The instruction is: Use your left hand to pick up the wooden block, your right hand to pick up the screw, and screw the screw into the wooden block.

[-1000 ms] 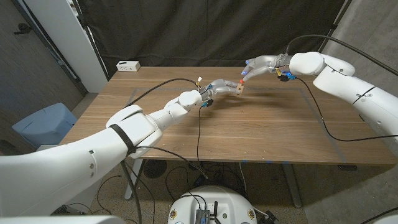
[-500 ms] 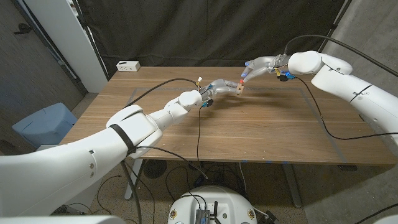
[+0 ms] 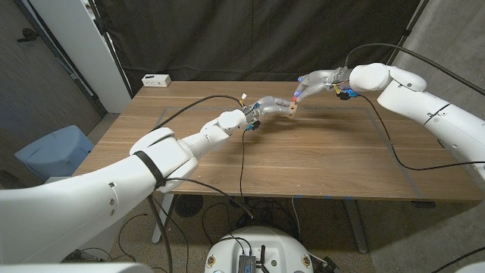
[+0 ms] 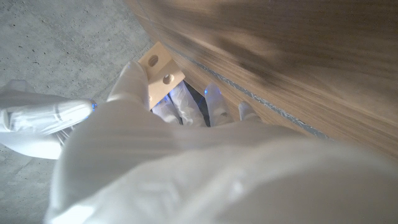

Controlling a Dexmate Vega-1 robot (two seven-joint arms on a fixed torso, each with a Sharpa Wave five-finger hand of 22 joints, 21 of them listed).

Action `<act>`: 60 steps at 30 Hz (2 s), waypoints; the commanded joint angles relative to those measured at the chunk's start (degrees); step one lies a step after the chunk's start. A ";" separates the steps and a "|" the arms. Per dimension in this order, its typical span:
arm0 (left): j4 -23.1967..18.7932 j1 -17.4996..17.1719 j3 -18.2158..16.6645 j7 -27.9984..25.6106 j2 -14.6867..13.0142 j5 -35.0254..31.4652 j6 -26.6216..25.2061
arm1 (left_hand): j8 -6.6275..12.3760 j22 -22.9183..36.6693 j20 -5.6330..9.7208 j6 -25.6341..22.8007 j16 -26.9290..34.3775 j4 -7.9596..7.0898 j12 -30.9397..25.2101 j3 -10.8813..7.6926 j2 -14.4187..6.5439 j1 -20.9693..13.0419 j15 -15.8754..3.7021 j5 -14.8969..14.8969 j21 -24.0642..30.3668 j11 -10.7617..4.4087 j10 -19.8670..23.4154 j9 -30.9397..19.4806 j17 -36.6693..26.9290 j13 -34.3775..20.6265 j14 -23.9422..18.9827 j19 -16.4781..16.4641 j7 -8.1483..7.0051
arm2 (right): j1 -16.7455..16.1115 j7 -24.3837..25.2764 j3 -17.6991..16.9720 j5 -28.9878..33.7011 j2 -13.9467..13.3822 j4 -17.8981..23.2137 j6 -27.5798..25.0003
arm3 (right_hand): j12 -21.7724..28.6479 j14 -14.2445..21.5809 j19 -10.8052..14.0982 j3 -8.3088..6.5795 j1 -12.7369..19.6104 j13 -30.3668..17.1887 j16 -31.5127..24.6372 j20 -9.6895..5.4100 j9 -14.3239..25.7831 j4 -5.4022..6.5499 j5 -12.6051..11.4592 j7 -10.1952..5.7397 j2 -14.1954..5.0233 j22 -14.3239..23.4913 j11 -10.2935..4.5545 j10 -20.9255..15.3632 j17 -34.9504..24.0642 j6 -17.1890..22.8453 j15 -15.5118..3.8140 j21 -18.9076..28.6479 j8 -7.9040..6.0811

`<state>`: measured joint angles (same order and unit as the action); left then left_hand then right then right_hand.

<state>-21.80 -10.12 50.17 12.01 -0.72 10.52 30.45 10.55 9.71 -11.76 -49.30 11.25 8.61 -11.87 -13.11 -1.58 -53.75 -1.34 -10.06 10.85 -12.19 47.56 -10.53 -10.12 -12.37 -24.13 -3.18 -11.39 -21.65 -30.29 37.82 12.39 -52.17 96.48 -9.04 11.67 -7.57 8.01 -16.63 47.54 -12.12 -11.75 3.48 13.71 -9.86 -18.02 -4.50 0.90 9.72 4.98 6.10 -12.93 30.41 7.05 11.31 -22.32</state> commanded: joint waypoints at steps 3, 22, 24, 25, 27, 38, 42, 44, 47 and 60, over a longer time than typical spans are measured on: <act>-0.31 -0.33 -0.06 0.55 -0.41 0.02 1.02 | 0.47 0.31 0.09 -0.57 0.28 -0.28 -0.09 -0.23 -0.04 0.28 -0.26 -0.28 0.14 0.06 0.01 -0.23 -0.20 -0.12 -0.07 0.04 -0.08 | -0.33 0.55 0.19 0.78 0.21 0.09 -0.40 | 0.32 0.35 0.59 -0.88 0.80 -0.17 -0.59 -0.20 0.26 0.02 -0.28 0.12 -0.02 0.23 -0.16 -0.50 -0.27 1.24 -0.12 0.20 -0.68; -0.72 -0.72 -0.53 0.96 -0.92 -0.28 1.58 | 0.44 0.31 0.05 -0.58 0.32 -0.31 -0.03 -0.24 -0.10 0.27 -0.20 -0.28 0.14 0.07 -0.18 -0.23 -0.22 -0.12 -0.14 0.07 -0.09 | -0.25 -0.48 0.33 0.98 0.09 1.22 -1.00 | 0.45 0.65 1.02 -1.45 1.43 -0.19 -0.73 -0.38 0.90 0.14 -0.14 0.25 0.31 0.23 -0.01 -0.99 -0.36 3.70 -0.09 0.23 -2.27; -0.75 -0.77 -0.60 1.01 -0.96 -0.24 1.52 | 0.42 0.31 0.01 -0.54 0.34 -0.32 -0.04 -0.24 -0.12 0.26 -0.20 -0.28 0.14 0.07 -0.15 -0.23 -0.22 -0.12 -0.18 0.05 -0.13 | -0.27 -0.63 0.35 1.00 0.05 1.41 -1.14 | 0.50 0.68 1.10 -1.48 1.43 -0.19 -0.75 -0.33 0.98 0.17 -0.11 0.29 0.36 0.23 0.09 -1.14 -0.38 3.94 -0.08 0.24 -2.46; -0.75 -0.78 -0.61 0.99 -0.98 -0.26 1.51 | 0.40 0.31 0.00 -0.49 0.33 -0.32 -0.05 -0.25 -0.12 0.26 -0.20 -0.28 0.14 0.07 -0.13 -0.23 -0.22 -0.12 -0.16 0.06 -0.08 | -0.29 -0.66 0.36 1.05 0.02 1.51 -1.18 | 0.50 0.78 1.10 -1.49 1.43 -0.19 -0.79 -0.34 1.01 0.18 -0.10 0.22 0.38 0.23 0.04 -1.15 -0.38 3.98 -0.07 0.24 -2.50; -0.78 -0.81 -0.61 1.04 -1.02 -0.29 1.53 | 0.38 0.31 0.03 -0.46 0.34 -0.33 -0.09 -0.24 -0.13 0.28 -0.20 -0.28 0.15 0.06 -0.05 -0.23 -0.22 -0.13 -0.17 0.05 -0.04 | -0.35 -0.68 0.31 0.98 0.02 1.63 -1.26 | 0.53 0.89 1.16 -1.50 1.41 -0.19 -0.84 -0.39 1.06 0.21 -0.08 0.21 0.42 0.23 0.03 -1.25 -0.39 4.04 -0.01 0.25 -2.58; -1.05 -0.98 -0.66 1.18 -1.12 -0.45 1.78 | 0.41 0.31 -0.02 -0.55 0.33 -0.32 -0.07 -0.24 -0.12 0.26 -0.19 -0.28 0.16 0.10 -0.12 -0.23 -0.22 -0.13 -0.17 0.02 0.01 | -0.44 -0.52 0.32 0.98 0.22 1.71 -0.94 | 0.62 1.23 1.41 -1.62 1.37 -0.20 -0.98 -0.48 1.44 0.36 0.07 0.29 0.62 0.23 0.20 -1.61 -0.47 4.59 -0.03 0.28 -3.18; -1.15 -1.05 -0.66 1.11 -1.12 -0.57 1.87 | 0.38 0.31 0.02 -0.47 0.32 -0.34 -0.09 -0.23 -0.12 0.29 -0.15 -0.27 0.15 0.10 -0.11 -0.23 -0.22 -0.16 -0.15 0.04 0.02 | -0.55 -0.53 0.30 0.90 0.20 1.73 -0.85 | 0.64 1.34 1.57 -1.67 1.35 -0.20 -1.02 -0.62 1.54 0.40 0.10 0.27 0.64 0.24 0.19 -1.72 -0.49 4.59 -0.02 0.32 -3.28; -1.15 -1.05 -0.66 1.10 -1.06 -0.61 1.89 | 0.39 0.31 -0.03 -0.48 0.32 -0.34 -0.08 -0.22 -0.11 0.29 -0.12 -0.27 0.15 0.10 -0.12 -0.23 -0.22 -0.16 -0.12 0.02 0.11 | -0.63 -0.48 0.27 0.93 0.15 1.85 -0.88 | 0.68 1.36 1.59 -1.69 1.33 -0.20 -1.03 -0.58 1.60 0.43 0.12 0.31 0.66 0.24 0.31 -1.85 -0.50 4.61 -0.05 0.31 -3.35; -1.17 -1.07 -0.63 1.21 -0.96 -0.64 1.82 | 0.39 0.31 -0.01 -0.47 0.30 -0.34 -0.09 -0.22 -0.11 0.30 -0.12 -0.27 0.16 0.09 -0.10 -0.24 -0.21 -0.15 -0.10 0.01 0.05 | -0.62 -0.75 0.23 0.64 0.12 1.76 -0.70 | 0.71 1.37 1.62 -1.68 1.25 -0.20 -1.04 -0.59 1.68 0.49 0.17 0.43 0.71 0.24 0.36 -1.97 -0.52 4.80 0.00 0.31 -3.51; -1.61 -1.41 -0.70 1.25 -1.06 -0.82 1.86 | 0.37 0.31 -0.03 -0.40 0.30 -0.31 -0.10 -0.28 -0.19 0.18 -0.09 -0.29 0.17 0.10 -0.10 -0.24 -0.21 -0.16 -0.08 -0.02 0.13 | -0.91 -0.52 -0.09 0.52 -0.13 2.22 -0.99 | 0.96 1.70 1.89 -1.51 0.37 -0.21 -1.18 -0.75 2.21 0.96 0.54 0.38 0.95 0.25 0.59 -2.85 -0.64 6.02 0.13 0.32 -4.53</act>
<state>-23.11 -11.28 49.53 13.23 -1.75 9.87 32.30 10.56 9.71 -11.76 -49.24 11.25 8.49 -11.87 -13.23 -1.58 -53.75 -1.34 -9.91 10.85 -12.19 47.56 -10.55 -10.15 -12.37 -24.13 -3.18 -11.47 -22.32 -30.93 38.10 13.16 -52.11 98.35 -9.95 12.33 -6.34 9.33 -17.87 48.11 -12.10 -12.52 2.77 15.59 -9.24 -17.56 -4.07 1.82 9.72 5.43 3.87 -13.48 35.56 7.06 11.30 -26.11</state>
